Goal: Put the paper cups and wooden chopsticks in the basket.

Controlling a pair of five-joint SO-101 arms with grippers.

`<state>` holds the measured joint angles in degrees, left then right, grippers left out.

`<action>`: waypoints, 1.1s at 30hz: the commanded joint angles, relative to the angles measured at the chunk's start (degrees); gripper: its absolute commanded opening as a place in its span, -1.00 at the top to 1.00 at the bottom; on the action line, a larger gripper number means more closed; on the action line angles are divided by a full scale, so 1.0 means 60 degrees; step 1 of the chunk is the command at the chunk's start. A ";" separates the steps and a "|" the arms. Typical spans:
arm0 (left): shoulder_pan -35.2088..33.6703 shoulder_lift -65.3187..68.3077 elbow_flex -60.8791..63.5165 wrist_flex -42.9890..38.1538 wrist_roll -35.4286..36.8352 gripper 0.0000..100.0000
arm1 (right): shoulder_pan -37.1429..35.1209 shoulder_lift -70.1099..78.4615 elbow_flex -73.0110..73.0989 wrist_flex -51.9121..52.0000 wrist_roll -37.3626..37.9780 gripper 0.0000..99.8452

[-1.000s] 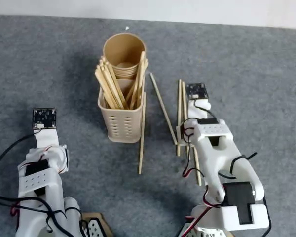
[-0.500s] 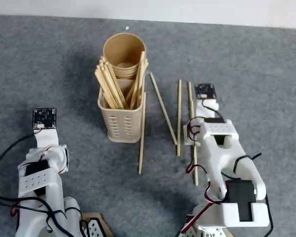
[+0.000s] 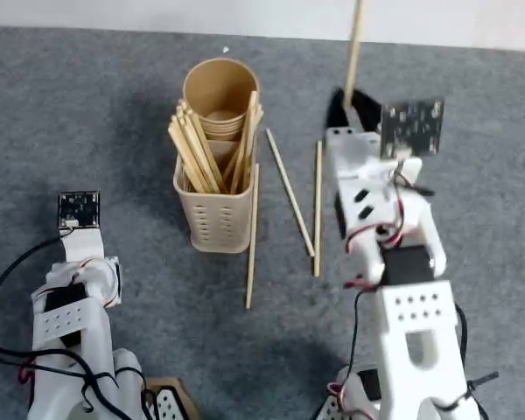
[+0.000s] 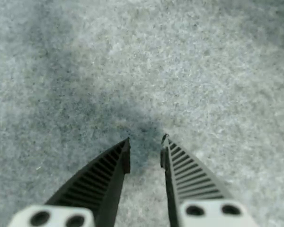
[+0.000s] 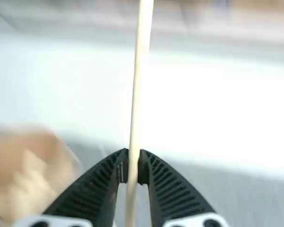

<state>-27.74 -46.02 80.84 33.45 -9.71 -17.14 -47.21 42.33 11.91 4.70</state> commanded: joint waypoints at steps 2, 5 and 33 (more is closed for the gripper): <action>0.0139 -0.0168 -0.0066 -0.0132 -0.0088 0.72 | -0.1722 -0.0403 -0.0916 -0.1883 -0.0117 0.99; 0.0139 -0.0168 -0.0066 -0.0132 -0.0088 0.72 | -0.2967 -0.0066 -0.1282 -0.2586 -0.0234 0.99; 0.0125 -0.0168 -0.0066 -0.0132 -0.0088 0.72 | -0.3158 -0.1385 -0.1341 0.1385 -0.1509 0.53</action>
<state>-27.74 -46.02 80.84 33.45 -9.71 -37.54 -48.44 40.92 10.15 -3.74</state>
